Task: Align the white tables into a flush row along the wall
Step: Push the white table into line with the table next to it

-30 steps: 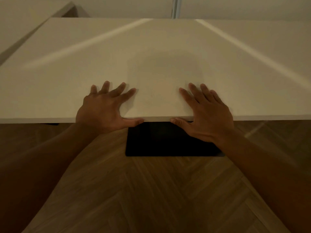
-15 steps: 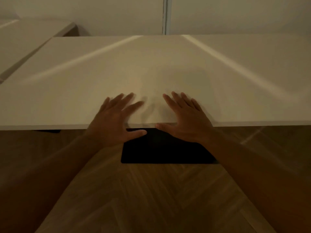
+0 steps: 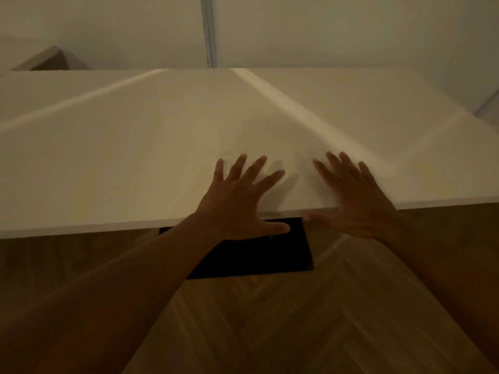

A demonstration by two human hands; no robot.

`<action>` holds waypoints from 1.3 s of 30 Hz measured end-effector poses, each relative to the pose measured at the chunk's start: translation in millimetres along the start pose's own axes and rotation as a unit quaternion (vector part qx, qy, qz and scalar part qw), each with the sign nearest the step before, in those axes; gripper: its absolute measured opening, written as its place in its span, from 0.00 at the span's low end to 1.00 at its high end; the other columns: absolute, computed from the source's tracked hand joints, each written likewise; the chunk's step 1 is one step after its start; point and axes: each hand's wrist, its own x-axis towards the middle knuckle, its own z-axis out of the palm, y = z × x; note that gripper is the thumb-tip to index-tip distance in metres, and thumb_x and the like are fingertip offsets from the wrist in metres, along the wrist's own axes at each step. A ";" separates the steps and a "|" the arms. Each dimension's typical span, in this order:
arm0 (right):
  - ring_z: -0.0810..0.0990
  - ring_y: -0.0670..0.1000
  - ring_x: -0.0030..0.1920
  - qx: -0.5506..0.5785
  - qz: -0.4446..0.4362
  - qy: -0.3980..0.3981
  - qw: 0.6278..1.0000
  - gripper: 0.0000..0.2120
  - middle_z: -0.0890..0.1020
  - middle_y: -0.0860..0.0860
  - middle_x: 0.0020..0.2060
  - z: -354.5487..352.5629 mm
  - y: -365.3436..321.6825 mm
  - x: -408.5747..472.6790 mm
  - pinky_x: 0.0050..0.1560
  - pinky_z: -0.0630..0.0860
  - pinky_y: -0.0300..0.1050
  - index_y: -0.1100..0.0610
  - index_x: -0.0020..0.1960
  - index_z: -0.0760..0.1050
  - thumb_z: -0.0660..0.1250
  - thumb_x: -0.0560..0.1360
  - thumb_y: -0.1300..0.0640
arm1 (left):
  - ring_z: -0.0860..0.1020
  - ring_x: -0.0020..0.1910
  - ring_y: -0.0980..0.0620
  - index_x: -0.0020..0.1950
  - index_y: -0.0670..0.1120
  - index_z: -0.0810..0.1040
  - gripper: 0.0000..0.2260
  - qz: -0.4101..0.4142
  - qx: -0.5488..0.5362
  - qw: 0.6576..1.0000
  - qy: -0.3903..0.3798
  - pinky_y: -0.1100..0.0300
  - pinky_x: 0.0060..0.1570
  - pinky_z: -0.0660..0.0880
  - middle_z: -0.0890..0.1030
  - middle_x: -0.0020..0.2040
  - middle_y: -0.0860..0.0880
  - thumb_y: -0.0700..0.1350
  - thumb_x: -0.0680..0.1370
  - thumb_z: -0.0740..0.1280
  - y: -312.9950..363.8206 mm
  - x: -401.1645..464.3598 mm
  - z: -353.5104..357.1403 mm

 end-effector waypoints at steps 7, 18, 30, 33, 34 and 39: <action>0.35 0.51 0.80 -0.036 0.036 -0.015 0.999 0.54 0.38 0.48 0.81 3.3 69.6 -13.6 0.79 0.41 0.57 0.41 0.79 0.33 0.44 0.64 0.14 | 0.40 0.80 0.32 0.80 0.66 0.43 0.44 -0.012 -0.031 0.999 -0.026 0.24 0.70 0.41 0.43 0.83 0.51 0.82 0.68 0.49 61.1 58.7 16.5; 0.44 0.52 0.81 -0.036 0.034 0.036 0.998 0.55 0.46 0.47 0.82 11.6 68.6 -10.9 0.80 0.47 0.55 0.41 0.81 0.39 0.45 0.62 0.13 | 0.45 0.78 0.28 0.80 0.65 0.40 0.46 -0.026 0.032 0.999 0.004 0.22 0.68 0.47 0.45 0.83 0.49 0.83 0.65 0.39 61.5 62.8 21.6; 0.45 0.54 0.81 -0.041 0.025 0.044 0.998 0.56 0.48 0.48 0.82 10.9 72.4 -9.7 0.80 0.47 0.55 0.42 0.81 0.41 0.41 0.62 0.13 | 0.40 0.80 0.33 0.78 0.69 0.34 0.41 -0.040 0.021 0.999 -0.020 0.26 0.72 0.39 0.39 0.83 0.53 0.82 0.70 0.42 63.8 60.8 17.3; 0.47 0.56 0.81 -0.043 0.014 0.046 0.998 0.56 0.49 0.49 0.82 12.4 74.3 -8.6 0.79 0.48 0.56 0.43 0.81 0.43 0.41 0.62 0.13 | 0.41 0.80 0.33 0.77 0.69 0.34 0.40 -0.047 0.034 0.998 -0.020 0.26 0.72 0.41 0.40 0.83 0.53 0.83 0.69 0.42 64.7 62.0 19.5; 0.49 0.57 0.81 -0.041 0.010 0.049 0.998 0.56 0.51 0.49 0.82 12.6 74.9 -8.5 0.79 0.50 0.57 0.44 0.82 0.45 0.42 0.63 0.13 | 0.41 0.80 0.33 0.77 0.69 0.33 0.40 -0.048 0.036 0.998 -0.022 0.26 0.72 0.42 0.40 0.83 0.53 0.83 0.69 0.42 65.3 62.4 19.7; 0.56 0.62 0.79 -0.042 -0.008 0.059 0.997 0.55 0.58 0.53 0.80 15.7 78.1 -8.2 0.76 0.58 0.63 0.48 0.81 0.53 0.47 0.64 0.15 | 0.39 0.80 0.35 0.76 0.71 0.32 0.41 -0.055 0.037 0.997 -0.036 0.27 0.73 0.43 0.39 0.83 0.53 0.83 0.69 0.42 68.1 63.1 17.1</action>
